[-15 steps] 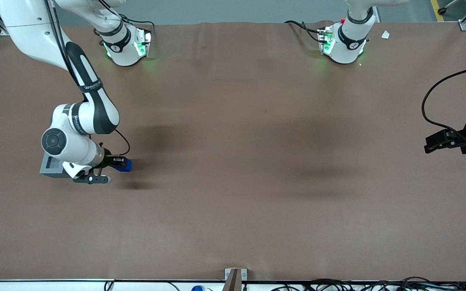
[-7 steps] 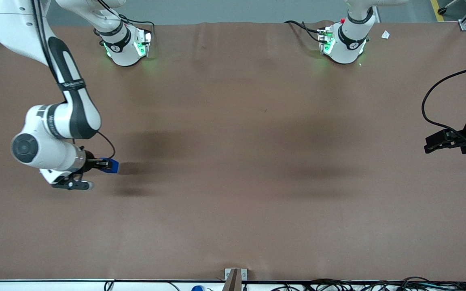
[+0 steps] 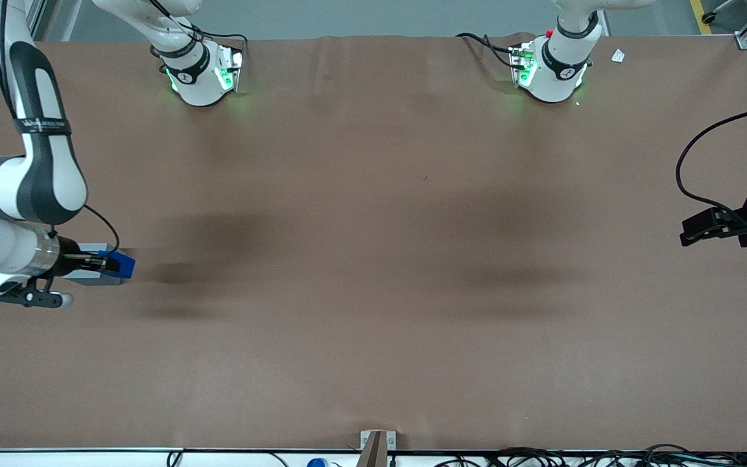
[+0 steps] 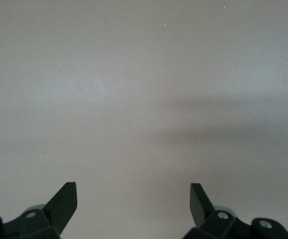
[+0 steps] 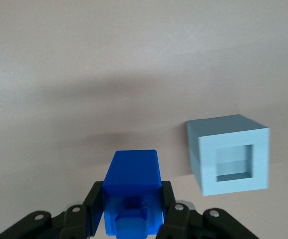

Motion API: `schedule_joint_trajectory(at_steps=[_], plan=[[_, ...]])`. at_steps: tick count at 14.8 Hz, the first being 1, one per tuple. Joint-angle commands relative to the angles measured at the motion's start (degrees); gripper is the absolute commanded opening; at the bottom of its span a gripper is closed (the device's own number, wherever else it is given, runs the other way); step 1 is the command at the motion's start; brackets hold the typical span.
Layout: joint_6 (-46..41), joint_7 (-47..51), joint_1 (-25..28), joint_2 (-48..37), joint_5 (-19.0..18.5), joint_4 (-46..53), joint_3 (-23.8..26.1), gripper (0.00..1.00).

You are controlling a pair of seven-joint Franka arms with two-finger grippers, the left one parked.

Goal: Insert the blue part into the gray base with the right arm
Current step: 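Lift the blue block and carry it over the gray base's opening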

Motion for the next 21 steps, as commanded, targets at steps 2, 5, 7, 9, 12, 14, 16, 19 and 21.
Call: schedule_joint_trajectory(at_steps=[2,5,7,9,12,14,16,19,21], plan=[[-0.54,-4.65,-3.89,-1.98,-2.8,-0.36,0.83,0.18],[-0.18,-9.85,-6.62,-1.8,-4.21,-0.45,0.92,0.18],[-0.18,-11.34,-7.32,-1.8,-4.3,-0.54,0.83,0.18],[-0.18,-13.37,-8.2,-1.54,-4.39,-0.54,0.92,0.17],[0.78,-15.29,-9.08,-1.45,-4.57,-0.98,0.92,0.16],[2.53,-15.75,-9.52,-1.36,-4.57,-2.46,0.92,0.16],[4.82,-15.66,-10.05,-1.45,-4.48,-4.31,0.92,0.17],[6.24,-15.48,-11.02,-1.36,-4.48,-5.81,0.92,0.16],[6.23,-14.87,-11.02,-1.36,-4.39,-5.81,0.92,0.15]])
